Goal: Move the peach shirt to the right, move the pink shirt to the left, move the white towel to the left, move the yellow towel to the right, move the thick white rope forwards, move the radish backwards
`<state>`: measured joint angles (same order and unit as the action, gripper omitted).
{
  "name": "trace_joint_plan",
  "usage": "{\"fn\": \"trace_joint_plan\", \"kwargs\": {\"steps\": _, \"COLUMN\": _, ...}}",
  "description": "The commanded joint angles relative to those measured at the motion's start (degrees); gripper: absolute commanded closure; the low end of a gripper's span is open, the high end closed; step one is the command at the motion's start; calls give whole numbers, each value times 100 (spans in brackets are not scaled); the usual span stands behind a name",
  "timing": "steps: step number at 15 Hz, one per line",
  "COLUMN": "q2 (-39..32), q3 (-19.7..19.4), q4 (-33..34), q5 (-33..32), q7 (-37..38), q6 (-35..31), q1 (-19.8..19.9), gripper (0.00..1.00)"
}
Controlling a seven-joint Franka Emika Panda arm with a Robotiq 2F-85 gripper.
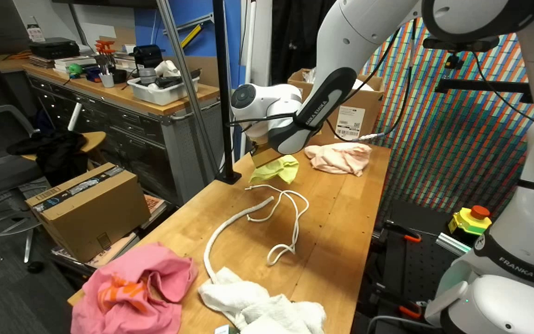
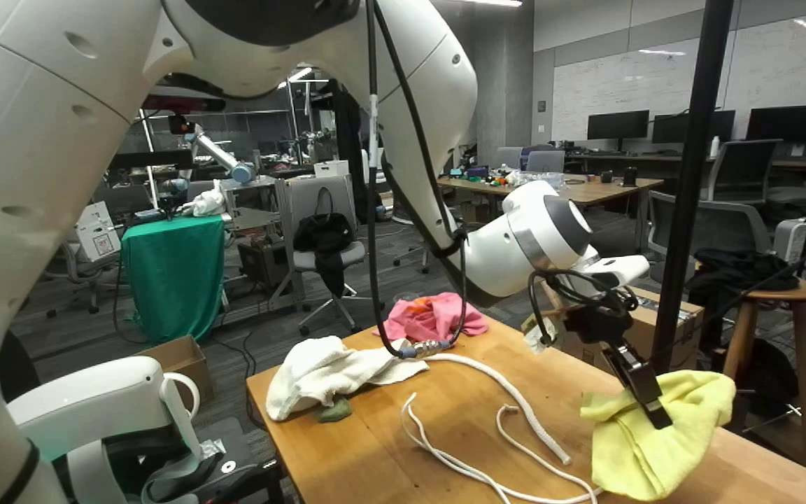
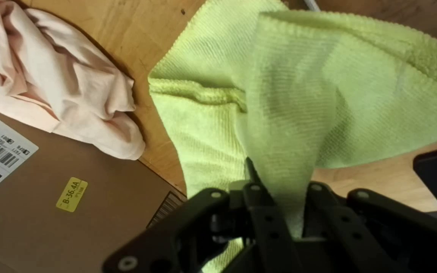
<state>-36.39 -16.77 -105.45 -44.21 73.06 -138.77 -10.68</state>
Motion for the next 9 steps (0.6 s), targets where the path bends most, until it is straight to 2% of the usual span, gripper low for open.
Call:
{"fn": "trace_joint_plan", "kwargs": {"steps": 1, "q2": -223, "q3": -23, "q4": 506, "q5": -116, "q7": 272, "q6": 118, "q1": 160, "gripper": 92}}
{"fn": "trace_joint_plan", "kwargs": {"steps": 9, "q2": -700, "q3": -29, "q4": 1273, "q5": 154, "q7": 196, "q6": 289, "q1": 716, "gripper": 92}}
